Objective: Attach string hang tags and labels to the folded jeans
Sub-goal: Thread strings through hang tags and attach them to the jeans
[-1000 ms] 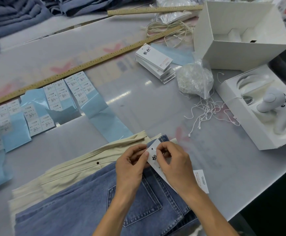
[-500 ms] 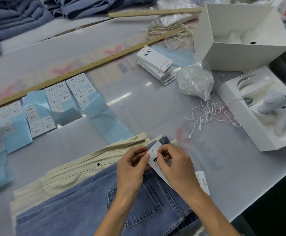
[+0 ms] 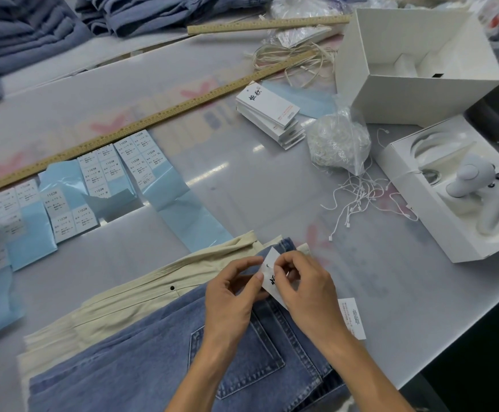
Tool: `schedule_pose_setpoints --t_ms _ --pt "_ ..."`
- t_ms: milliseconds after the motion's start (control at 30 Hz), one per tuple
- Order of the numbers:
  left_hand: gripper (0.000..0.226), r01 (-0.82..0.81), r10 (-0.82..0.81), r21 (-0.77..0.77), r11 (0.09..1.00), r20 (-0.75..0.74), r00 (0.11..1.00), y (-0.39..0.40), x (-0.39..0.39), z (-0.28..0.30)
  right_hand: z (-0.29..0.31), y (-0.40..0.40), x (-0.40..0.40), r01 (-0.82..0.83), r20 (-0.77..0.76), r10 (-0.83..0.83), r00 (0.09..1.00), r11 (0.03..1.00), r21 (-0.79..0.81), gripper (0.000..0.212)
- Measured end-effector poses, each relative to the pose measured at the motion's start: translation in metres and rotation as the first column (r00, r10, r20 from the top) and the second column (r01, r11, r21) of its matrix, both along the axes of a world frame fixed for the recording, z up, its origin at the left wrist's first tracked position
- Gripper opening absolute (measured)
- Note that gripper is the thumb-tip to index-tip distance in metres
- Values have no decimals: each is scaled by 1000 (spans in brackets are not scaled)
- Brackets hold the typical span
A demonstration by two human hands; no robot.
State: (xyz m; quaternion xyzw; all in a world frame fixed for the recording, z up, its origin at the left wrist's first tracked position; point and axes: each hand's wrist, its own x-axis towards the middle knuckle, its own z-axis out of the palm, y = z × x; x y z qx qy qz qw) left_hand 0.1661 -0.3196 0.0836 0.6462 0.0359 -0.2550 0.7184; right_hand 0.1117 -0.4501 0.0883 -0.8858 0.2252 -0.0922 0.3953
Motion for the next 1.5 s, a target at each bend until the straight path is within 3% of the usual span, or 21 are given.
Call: schedule_pose_setpoints --t_ms 233,400,500,700,1033,1100,1200,1267,1367,1500 --pt "25 21 -21 -40 999 18 1000 3 0 1 -7 2 1 58 -4 -58 998 998 31 14" --pt "37 54 -52 -43 998 36 998 4 1 -1 -13 6 -3 51 1 -53 999 973 223 12" --pt "25 56 -55 -40 998 26 998 3 2 -6 -15 8 -5 62 5 -66 998 960 275 12" --pt "29 54 -63 102 993 91 994 -2 3 -16 -17 10 -8 74 -22 -70 997 951 300 12" --pt "29 83 -277 414 907 437 856 -6 11 7 -6 1 -8 106 25 -119 993 949 296 17" --pt "26 24 -309 455 890 564 766 -3 28 32 5 -9 -9 165 89 -191 978 957 239 20" --pt "31 5 -473 551 835 711 521 -6 57 82 31 -26 -10 236 240 -276 931 954 183 21" --pt "34 65 -632 650 757 702 329 -19 67 113 51 -33 -10 169 337 -193 922 980 101 32" --pt "36 107 -743 735 669 666 71 -44 68 140 75 -36 -2 70 338 -56 939 997 -29 33" --pt "39 94 -740 752 652 658 -136 -62 64 151 90 -48 -2 130 358 -100 928 990 -62 26"
